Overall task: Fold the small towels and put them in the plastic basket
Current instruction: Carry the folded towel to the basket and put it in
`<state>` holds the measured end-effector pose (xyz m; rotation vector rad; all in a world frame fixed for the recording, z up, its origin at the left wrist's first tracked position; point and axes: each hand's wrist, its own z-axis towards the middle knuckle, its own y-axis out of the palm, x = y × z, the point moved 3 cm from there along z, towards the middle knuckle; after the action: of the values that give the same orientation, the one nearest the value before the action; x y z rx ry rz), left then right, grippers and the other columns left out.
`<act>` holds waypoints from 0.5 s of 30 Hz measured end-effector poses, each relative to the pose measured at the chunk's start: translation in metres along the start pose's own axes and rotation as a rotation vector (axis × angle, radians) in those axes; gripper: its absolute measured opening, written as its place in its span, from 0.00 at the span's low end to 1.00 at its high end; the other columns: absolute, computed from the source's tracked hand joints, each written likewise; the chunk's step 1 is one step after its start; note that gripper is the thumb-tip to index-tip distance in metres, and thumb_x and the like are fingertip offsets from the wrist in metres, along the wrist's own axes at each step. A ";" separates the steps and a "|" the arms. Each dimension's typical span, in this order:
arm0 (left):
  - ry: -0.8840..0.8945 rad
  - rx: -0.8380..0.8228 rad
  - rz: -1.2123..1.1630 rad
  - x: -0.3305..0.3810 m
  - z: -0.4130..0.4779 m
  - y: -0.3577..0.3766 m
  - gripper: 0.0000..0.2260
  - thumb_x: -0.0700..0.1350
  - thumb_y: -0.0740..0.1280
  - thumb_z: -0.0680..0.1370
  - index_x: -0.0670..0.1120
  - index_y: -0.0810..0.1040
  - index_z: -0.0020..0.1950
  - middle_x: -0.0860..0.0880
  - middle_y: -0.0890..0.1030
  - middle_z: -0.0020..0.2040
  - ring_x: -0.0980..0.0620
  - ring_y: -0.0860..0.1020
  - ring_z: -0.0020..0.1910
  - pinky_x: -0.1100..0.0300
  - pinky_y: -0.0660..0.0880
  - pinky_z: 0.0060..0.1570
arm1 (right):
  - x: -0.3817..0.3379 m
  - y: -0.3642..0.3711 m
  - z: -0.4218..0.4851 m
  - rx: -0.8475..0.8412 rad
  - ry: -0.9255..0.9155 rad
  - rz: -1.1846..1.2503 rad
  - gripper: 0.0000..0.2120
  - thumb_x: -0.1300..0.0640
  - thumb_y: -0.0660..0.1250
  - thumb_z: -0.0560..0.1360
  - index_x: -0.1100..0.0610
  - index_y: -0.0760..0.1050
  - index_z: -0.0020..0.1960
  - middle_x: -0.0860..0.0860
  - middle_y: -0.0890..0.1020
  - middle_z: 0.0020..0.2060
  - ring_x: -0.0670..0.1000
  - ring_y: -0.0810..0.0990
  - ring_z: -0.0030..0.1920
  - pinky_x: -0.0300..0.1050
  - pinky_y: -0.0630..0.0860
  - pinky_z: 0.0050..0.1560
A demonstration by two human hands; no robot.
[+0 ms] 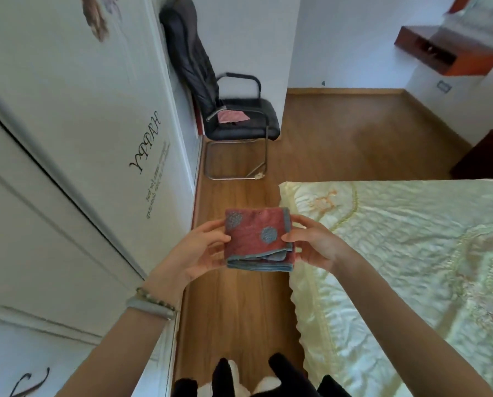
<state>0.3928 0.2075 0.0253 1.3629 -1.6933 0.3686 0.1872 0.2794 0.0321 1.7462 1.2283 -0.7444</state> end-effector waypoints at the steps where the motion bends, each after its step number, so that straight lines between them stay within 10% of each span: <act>1: -0.004 -0.009 0.014 0.013 0.015 0.000 0.16 0.32 0.63 0.76 0.47 0.76 0.60 0.46 0.78 0.48 0.49 0.76 0.46 0.54 0.78 0.35 | -0.009 -0.003 0.014 0.013 -0.005 0.003 0.19 0.71 0.65 0.71 0.58 0.72 0.59 0.55 0.80 0.48 0.51 0.84 0.40 0.44 0.79 0.35; 15: -0.080 -0.077 -0.004 0.134 0.256 0.033 0.19 0.33 0.65 0.75 0.47 0.75 0.64 0.41 0.78 0.57 0.43 0.77 0.56 0.51 0.79 0.38 | -0.133 -0.108 0.225 0.076 -0.003 -0.005 0.27 0.68 0.70 0.67 0.59 0.69 0.65 0.58 0.81 0.51 0.56 0.82 0.49 0.57 0.77 0.52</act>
<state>0.2494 -0.0443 -0.0008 1.3397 -1.7522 0.2474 0.0408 0.0382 0.0069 1.8037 1.2167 -0.8056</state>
